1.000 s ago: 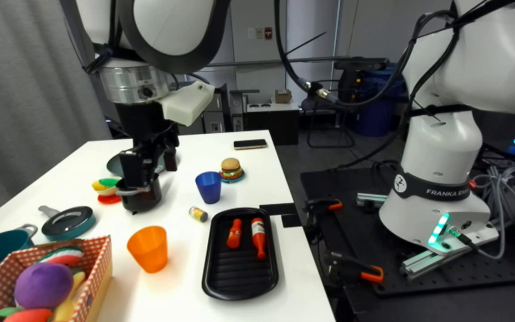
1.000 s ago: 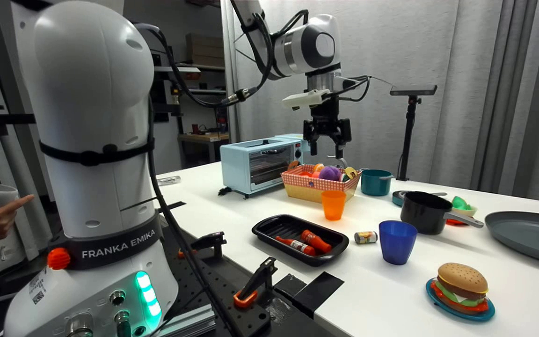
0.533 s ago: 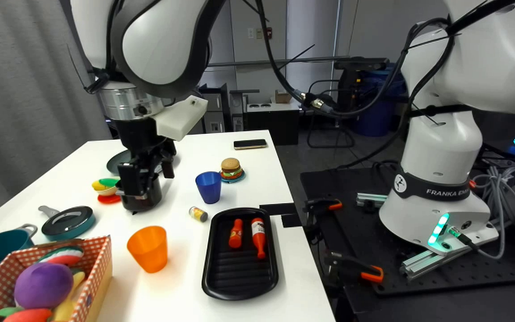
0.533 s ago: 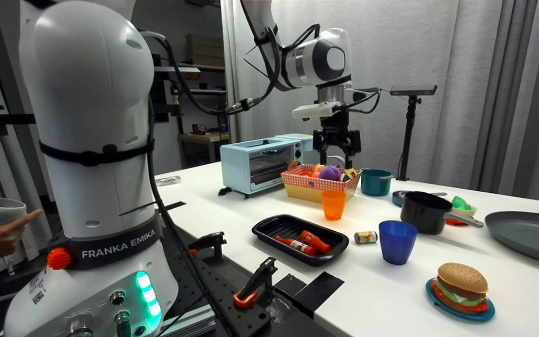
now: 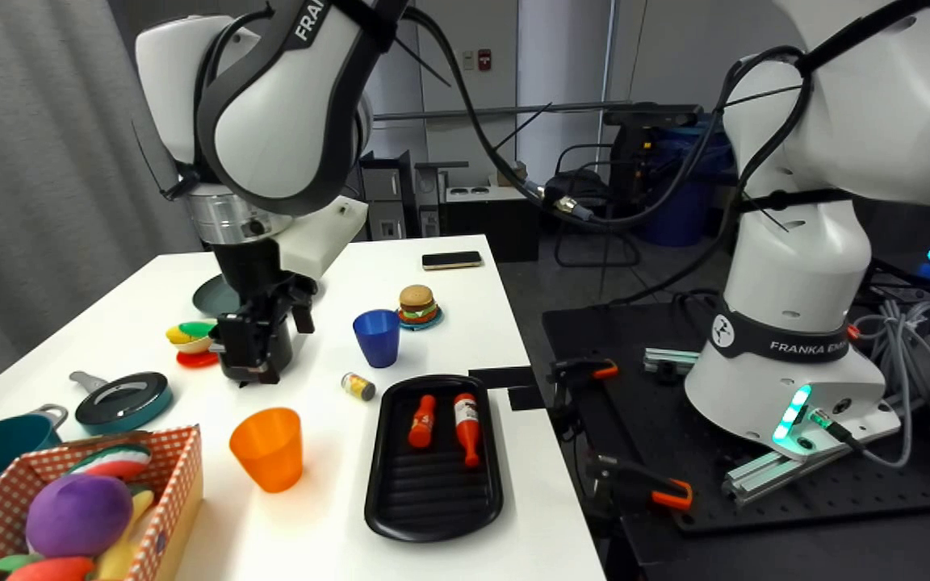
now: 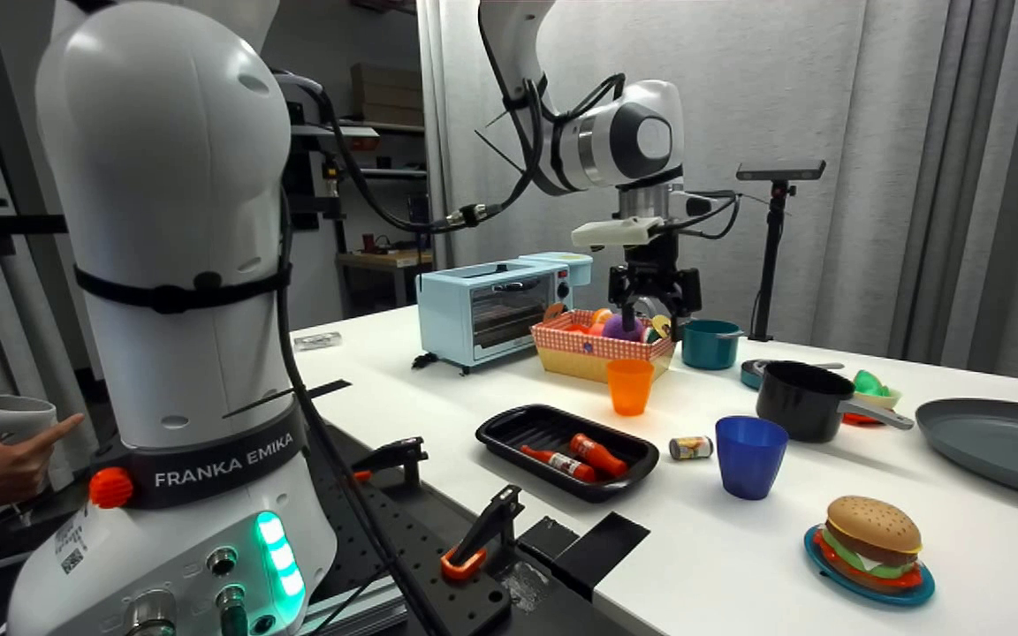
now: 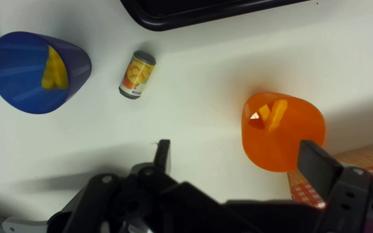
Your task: Pour the potato chips out of the orange cup and onto the black tray, pour the potato chips from the dark blue cup and onto the black tray
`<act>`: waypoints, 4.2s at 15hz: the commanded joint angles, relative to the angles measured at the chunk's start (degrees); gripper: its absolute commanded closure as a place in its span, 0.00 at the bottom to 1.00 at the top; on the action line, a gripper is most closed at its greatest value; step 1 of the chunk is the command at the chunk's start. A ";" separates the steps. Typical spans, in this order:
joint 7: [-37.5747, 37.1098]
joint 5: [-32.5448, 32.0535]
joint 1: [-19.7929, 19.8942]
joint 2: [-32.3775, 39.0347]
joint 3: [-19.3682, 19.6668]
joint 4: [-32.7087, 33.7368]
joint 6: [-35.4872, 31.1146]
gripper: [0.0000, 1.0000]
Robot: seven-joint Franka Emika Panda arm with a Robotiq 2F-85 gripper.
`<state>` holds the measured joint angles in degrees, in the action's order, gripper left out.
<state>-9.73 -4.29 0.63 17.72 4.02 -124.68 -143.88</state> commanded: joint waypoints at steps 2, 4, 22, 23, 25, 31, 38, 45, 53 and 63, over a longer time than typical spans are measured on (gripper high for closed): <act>0.60 -1.58 -0.27 3.92 1.01 2.20 -2.11 0.00; 0.70 -1.80 -0.49 5.24 1.19 2.46 -2.78 0.00; -0.31 -3.42 -4.45 17.13 1.40 12.08 -2.86 0.05; -0.28 -3.30 -4.60 17.61 1.38 12.49 -2.86 0.07; -0.52 -3.33 -5.00 18.37 1.57 13.16 -3.19 0.32; -0.59 -4.19 -5.94 19.33 2.45 14.54 -3.06 0.75; -1.13 -5.80 -6.91 19.73 3.72 15.36 -3.64 0.98; -5.27 -8.60 -10.48 12.17 7.27 9.37 -6.31 0.98; -11.39 -12.79 -12.49 -3.97 8.02 -1.82 -5.42 0.98; -24.70 -27.22 -7.97 -21.08 3.15 -14.68 -0.45 0.98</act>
<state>-30.23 -27.66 -9.86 3.20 10.06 -134.32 -146.77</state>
